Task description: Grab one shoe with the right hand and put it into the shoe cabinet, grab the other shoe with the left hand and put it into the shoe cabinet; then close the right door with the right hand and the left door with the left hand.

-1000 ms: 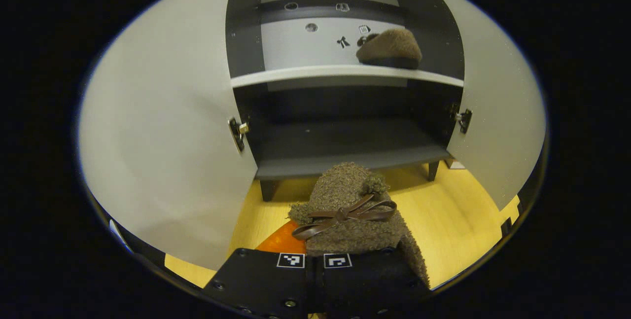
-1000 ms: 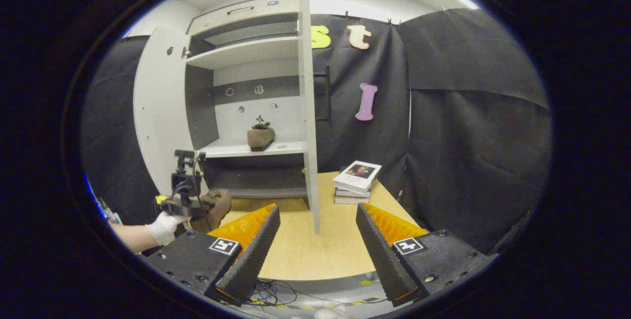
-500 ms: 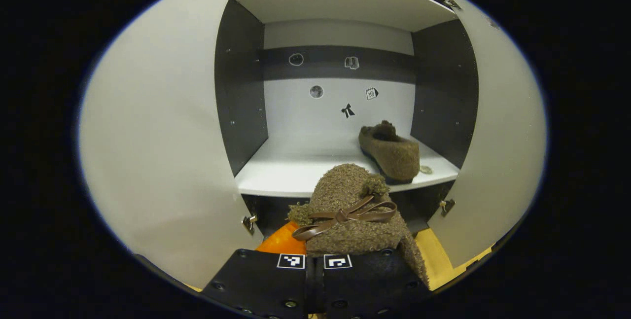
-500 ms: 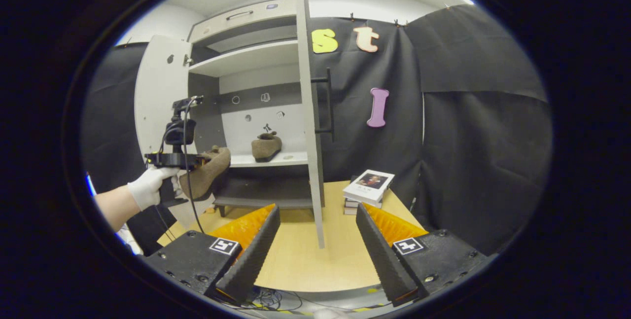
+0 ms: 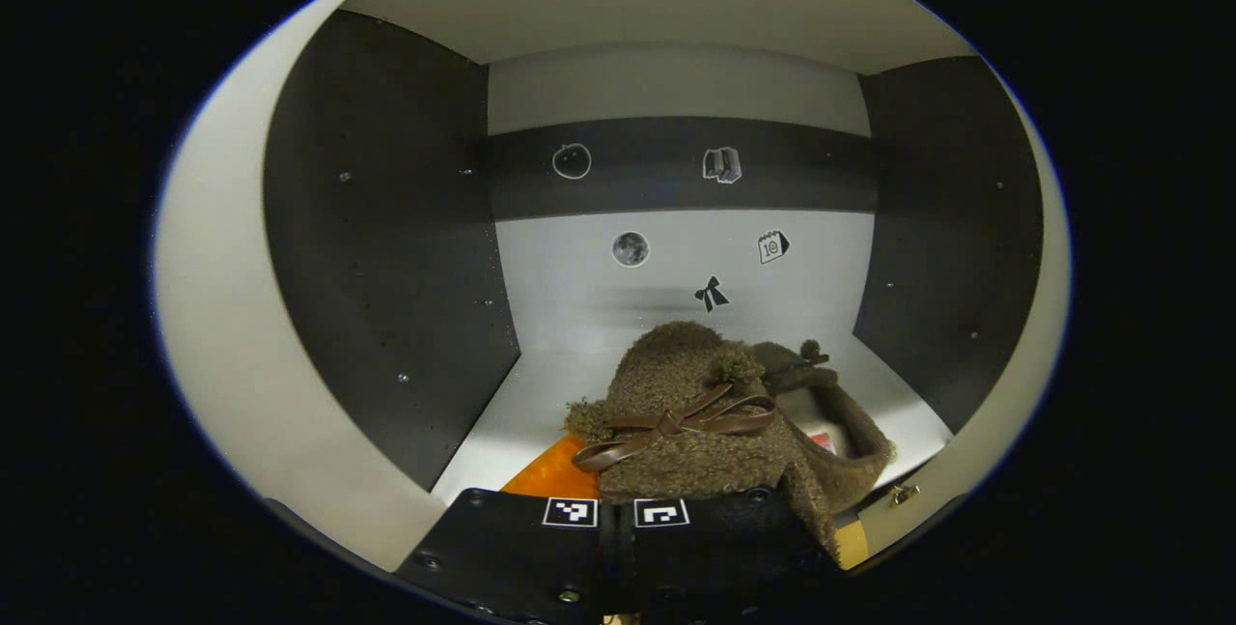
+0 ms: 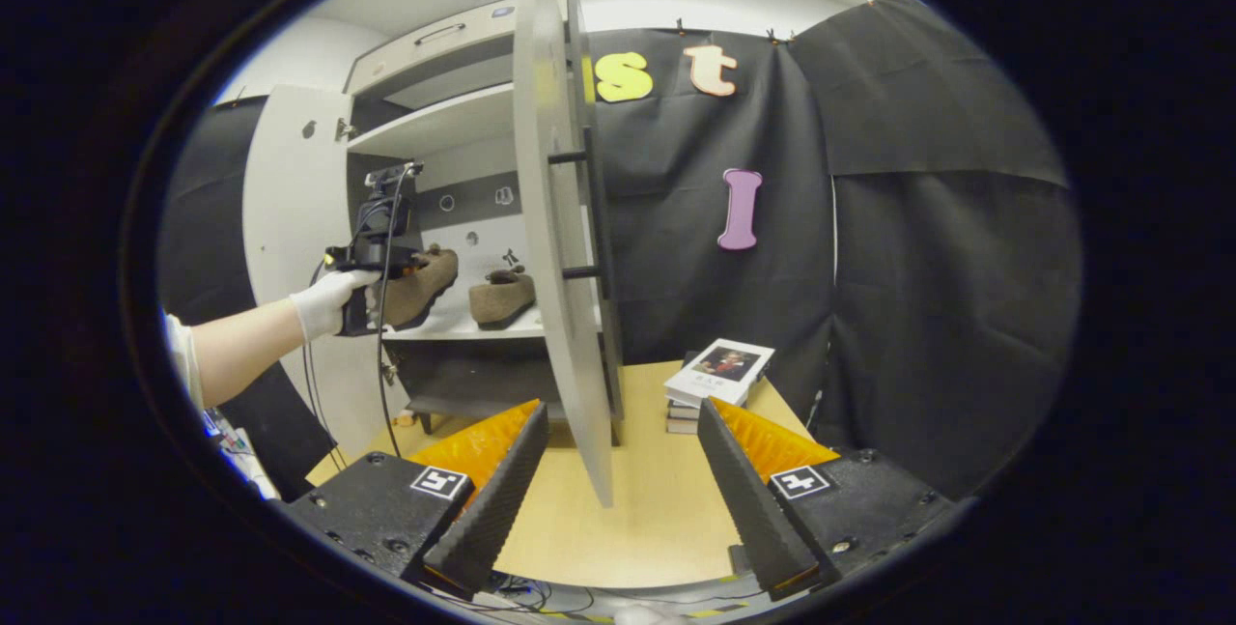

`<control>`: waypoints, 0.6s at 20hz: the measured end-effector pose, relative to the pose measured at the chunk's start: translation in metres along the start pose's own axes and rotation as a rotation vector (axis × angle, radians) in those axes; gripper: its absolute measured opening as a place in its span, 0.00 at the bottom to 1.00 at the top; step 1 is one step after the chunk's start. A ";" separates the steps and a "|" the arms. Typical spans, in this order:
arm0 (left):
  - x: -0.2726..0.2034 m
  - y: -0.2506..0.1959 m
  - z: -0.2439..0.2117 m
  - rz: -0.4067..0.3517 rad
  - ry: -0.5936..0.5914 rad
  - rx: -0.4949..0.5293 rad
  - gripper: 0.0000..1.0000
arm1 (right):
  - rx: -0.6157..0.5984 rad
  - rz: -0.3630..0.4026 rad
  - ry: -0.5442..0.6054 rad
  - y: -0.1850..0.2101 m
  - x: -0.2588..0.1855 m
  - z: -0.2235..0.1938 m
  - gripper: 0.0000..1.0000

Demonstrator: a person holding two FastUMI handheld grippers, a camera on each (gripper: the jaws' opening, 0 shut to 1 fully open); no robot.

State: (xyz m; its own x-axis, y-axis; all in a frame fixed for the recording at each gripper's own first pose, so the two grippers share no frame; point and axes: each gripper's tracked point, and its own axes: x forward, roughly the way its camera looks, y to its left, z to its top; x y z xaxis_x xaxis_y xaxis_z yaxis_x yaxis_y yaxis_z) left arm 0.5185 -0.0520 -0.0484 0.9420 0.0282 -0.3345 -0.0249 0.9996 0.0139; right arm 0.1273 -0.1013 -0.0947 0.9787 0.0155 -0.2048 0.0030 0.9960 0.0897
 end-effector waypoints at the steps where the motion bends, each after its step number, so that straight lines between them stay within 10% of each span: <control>1: 0.015 0.001 0.001 0.006 0.004 0.000 0.00 | 0.001 -0.007 0.006 -0.005 0.001 -0.001 0.99; 12: 0.099 0.005 -0.045 0.031 0.163 0.079 0.00 | -0.015 -0.064 0.048 -0.017 0.008 -0.004 0.99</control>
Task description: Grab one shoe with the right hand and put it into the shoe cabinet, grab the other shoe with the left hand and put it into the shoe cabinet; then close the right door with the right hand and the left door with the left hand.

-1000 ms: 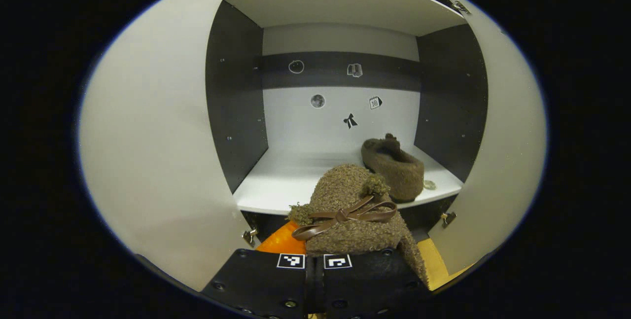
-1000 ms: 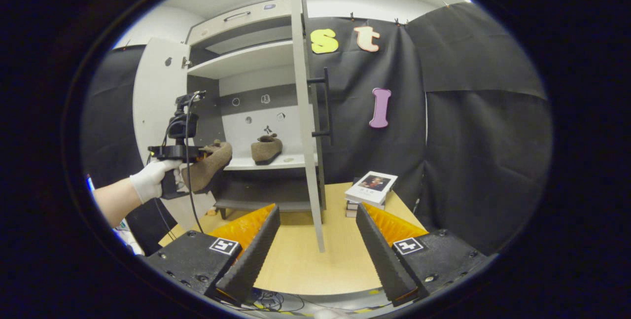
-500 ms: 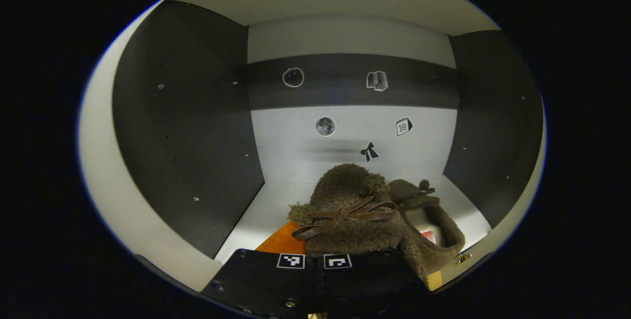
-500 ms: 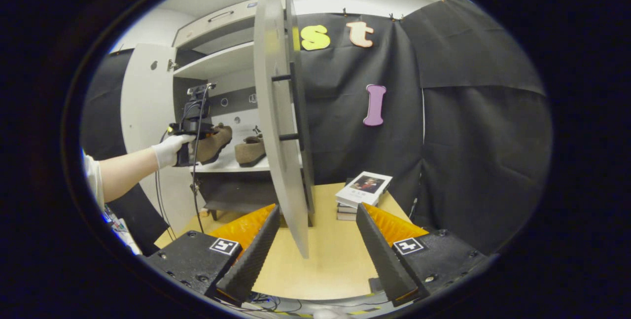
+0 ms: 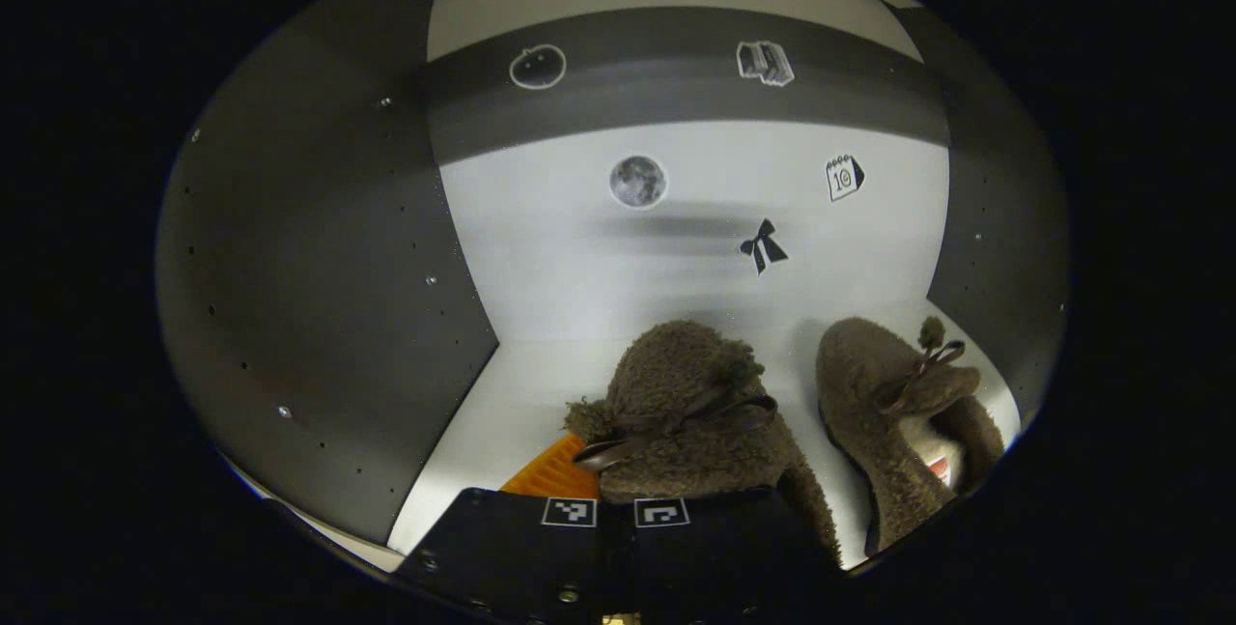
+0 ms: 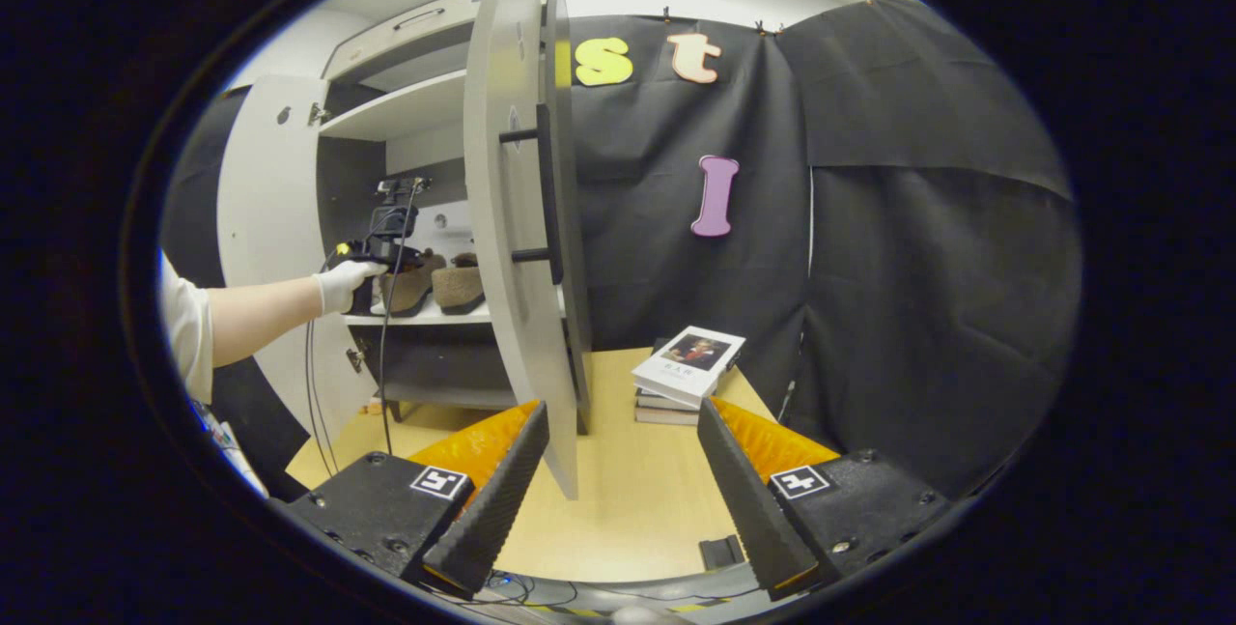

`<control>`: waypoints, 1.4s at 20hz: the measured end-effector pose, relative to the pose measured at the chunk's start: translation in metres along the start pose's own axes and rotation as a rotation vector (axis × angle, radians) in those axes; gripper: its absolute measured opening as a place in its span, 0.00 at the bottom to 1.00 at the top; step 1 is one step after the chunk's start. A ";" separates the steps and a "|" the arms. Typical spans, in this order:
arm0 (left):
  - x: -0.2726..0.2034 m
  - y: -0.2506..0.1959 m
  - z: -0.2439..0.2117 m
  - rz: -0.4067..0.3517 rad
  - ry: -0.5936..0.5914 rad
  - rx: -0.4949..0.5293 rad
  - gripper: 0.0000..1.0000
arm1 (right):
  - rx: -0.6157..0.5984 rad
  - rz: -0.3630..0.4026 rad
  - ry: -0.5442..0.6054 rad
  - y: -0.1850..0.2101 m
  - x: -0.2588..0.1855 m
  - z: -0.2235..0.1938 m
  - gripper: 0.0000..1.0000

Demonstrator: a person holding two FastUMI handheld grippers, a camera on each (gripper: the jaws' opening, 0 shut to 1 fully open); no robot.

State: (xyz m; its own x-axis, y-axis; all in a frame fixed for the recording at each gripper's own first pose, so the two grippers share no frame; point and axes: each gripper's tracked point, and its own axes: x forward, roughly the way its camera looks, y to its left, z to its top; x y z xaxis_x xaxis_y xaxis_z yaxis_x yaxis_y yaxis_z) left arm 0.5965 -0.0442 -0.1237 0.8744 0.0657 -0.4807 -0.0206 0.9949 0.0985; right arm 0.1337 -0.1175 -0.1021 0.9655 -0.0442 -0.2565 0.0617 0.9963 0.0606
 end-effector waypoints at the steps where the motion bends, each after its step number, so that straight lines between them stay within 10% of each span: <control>1: 0.000 0.000 -0.003 0.002 0.016 0.000 0.01 | -0.001 0.004 0.000 0.003 0.001 0.001 0.99; 8: -0.008 0.005 -0.008 -0.018 0.039 -0.005 0.22 | -0.006 0.019 0.001 0.018 -0.004 -0.001 0.99; 13: -0.033 0.015 0.001 -0.018 -0.021 -0.039 0.97 | -0.007 0.024 -0.011 0.029 -0.014 -0.001 0.99; 28: -0.237 0.017 0.038 -0.132 -0.325 -0.012 0.96 | 0.001 0.050 -0.081 0.073 -0.073 0.004 0.99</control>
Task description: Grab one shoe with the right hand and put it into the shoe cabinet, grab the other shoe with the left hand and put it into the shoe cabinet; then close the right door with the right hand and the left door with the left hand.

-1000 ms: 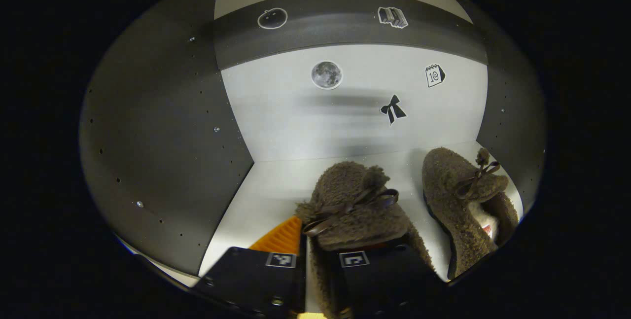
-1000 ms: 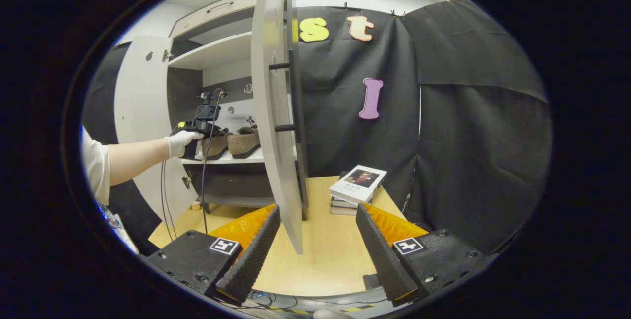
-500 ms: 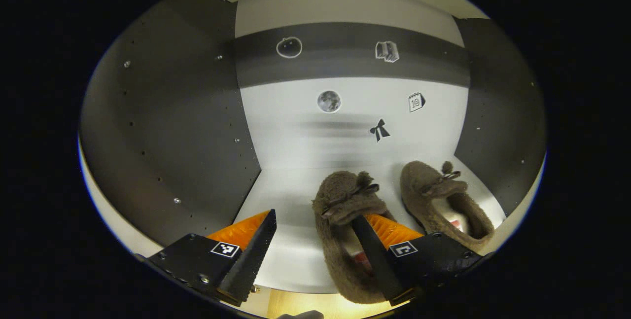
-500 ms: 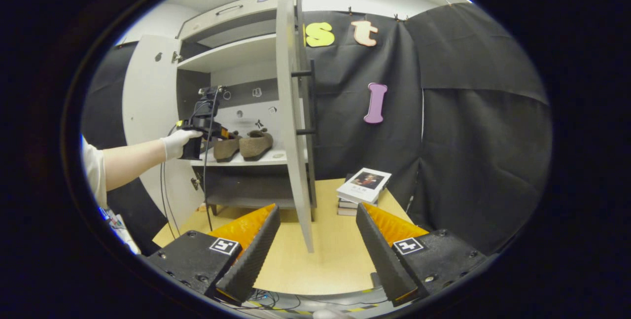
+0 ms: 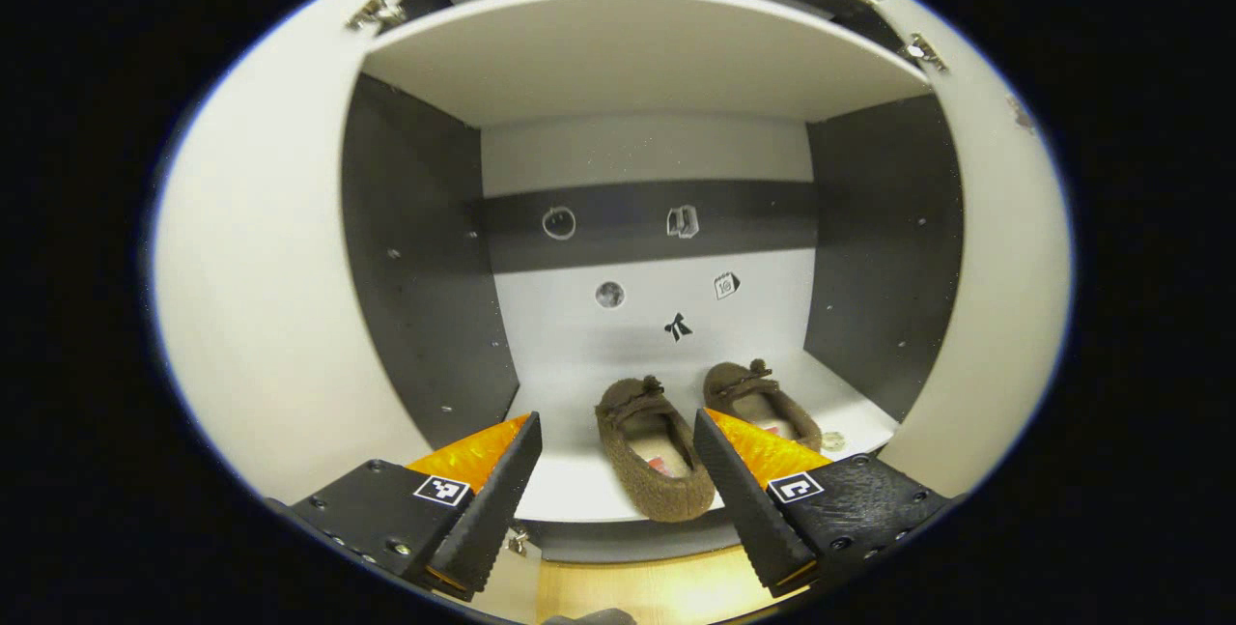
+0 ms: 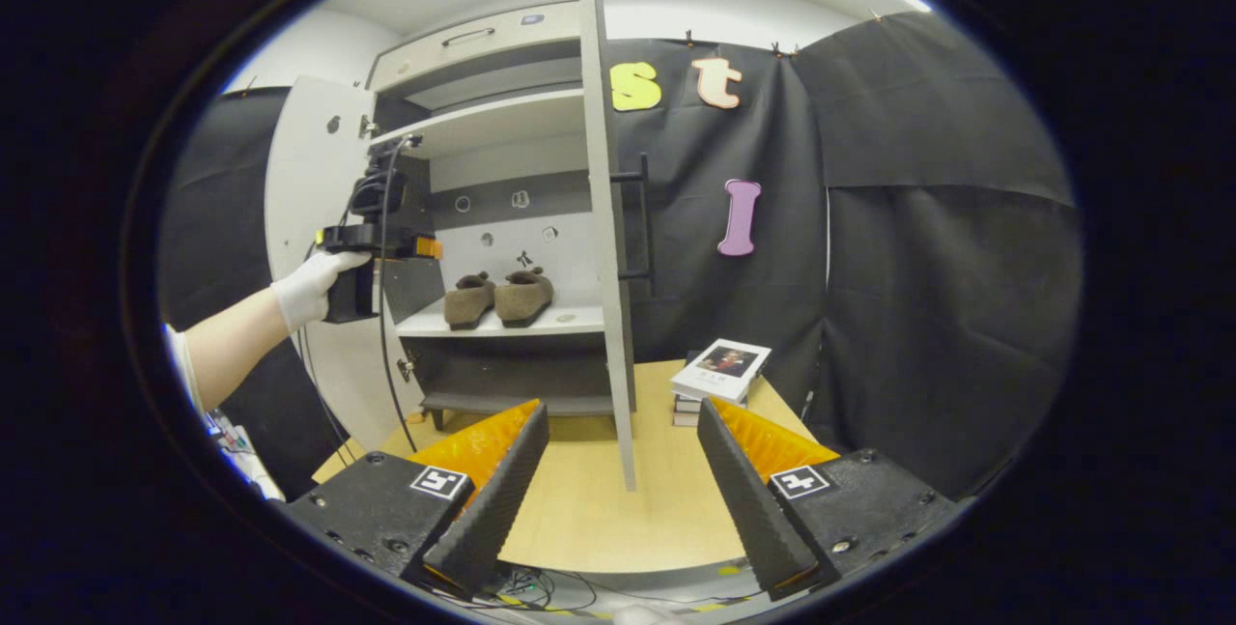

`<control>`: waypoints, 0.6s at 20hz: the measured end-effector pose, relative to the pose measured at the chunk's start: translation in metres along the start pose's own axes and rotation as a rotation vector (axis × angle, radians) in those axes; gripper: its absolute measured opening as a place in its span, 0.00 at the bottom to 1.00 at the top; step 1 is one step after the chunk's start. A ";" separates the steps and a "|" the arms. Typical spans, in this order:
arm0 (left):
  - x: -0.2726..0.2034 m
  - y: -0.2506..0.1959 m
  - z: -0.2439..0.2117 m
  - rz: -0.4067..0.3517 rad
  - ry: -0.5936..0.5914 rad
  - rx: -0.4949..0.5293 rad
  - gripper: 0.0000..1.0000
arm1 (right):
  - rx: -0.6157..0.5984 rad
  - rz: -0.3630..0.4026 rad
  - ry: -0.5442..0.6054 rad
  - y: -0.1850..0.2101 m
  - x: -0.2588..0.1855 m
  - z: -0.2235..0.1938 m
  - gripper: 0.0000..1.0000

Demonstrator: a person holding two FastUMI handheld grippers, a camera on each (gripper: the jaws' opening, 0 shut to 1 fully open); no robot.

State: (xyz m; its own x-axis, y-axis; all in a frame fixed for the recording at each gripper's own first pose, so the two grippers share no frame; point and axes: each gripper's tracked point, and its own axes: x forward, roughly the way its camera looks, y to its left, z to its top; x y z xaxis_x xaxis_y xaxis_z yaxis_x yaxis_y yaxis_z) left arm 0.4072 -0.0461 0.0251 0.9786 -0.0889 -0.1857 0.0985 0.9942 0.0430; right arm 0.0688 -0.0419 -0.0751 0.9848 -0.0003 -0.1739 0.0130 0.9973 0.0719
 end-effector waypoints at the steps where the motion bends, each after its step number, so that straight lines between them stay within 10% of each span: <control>1: -0.017 0.001 0.004 -0.001 -0.019 0.000 0.96 | 0.000 0.002 -0.009 0.003 -0.003 0.002 0.99; 12: -0.193 0.000 0.005 0.010 -0.181 -0.023 0.96 | -0.027 0.032 -0.086 0.035 -0.043 0.022 0.99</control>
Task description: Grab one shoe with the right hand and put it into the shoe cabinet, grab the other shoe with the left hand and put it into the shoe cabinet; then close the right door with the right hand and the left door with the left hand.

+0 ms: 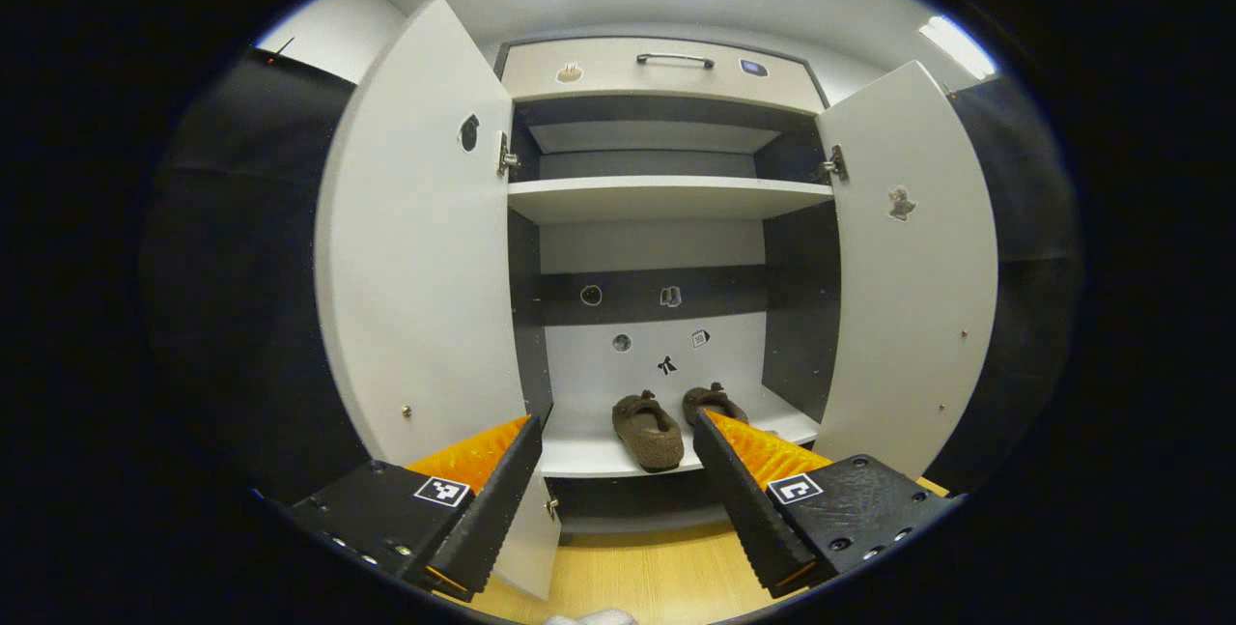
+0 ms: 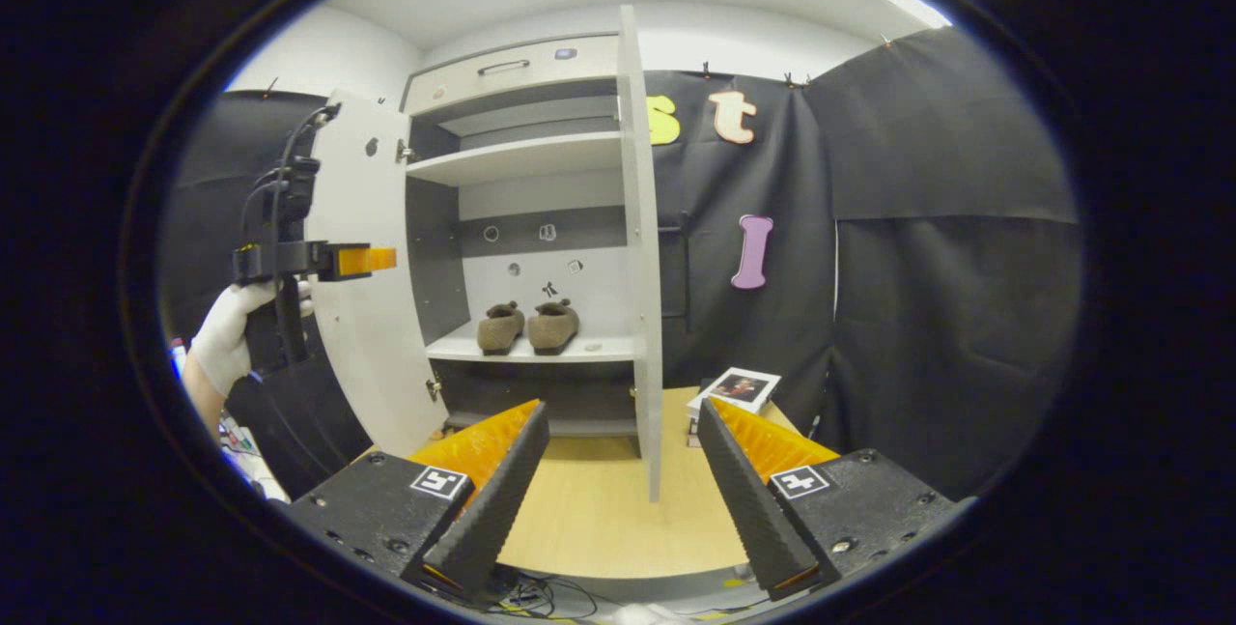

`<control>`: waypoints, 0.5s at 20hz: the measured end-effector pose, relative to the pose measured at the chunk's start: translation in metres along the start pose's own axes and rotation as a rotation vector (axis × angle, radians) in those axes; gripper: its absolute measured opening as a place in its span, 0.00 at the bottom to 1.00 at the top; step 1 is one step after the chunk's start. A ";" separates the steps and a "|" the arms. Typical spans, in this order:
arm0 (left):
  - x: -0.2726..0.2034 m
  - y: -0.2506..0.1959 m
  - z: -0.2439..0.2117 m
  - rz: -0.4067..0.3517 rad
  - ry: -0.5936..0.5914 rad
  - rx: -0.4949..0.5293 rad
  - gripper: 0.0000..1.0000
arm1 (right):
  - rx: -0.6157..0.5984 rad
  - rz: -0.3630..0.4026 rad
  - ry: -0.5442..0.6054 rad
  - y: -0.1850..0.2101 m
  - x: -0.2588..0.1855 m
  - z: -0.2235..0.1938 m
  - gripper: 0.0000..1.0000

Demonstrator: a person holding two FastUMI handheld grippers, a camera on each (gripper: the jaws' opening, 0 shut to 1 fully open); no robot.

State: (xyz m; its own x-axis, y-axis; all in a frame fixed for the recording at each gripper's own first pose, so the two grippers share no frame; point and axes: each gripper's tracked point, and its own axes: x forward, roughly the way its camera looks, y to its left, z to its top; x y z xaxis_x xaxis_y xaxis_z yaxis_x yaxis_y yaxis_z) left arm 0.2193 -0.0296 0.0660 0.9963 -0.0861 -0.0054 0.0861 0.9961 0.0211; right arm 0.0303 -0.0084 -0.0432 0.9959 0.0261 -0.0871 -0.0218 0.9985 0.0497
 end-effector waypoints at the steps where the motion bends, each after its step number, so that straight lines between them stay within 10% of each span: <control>1: -0.012 0.000 -0.002 0.000 -0.005 0.007 0.96 | -0.001 0.002 -0.003 0.003 -0.002 0.000 0.99; 10: -0.131 0.002 -0.061 -0.002 -0.001 0.022 0.96 | -0.010 -0.013 -0.010 0.011 -0.017 -0.003 0.99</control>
State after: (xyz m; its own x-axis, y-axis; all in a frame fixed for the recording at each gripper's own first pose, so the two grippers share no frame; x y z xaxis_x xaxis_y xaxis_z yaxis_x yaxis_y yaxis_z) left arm 0.0887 -0.0151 0.0055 0.9961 -0.0883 -0.0045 0.0884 0.9951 0.0432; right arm 0.0130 0.0025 -0.0438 0.9969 0.0129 -0.0779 -0.0099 0.9992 0.0387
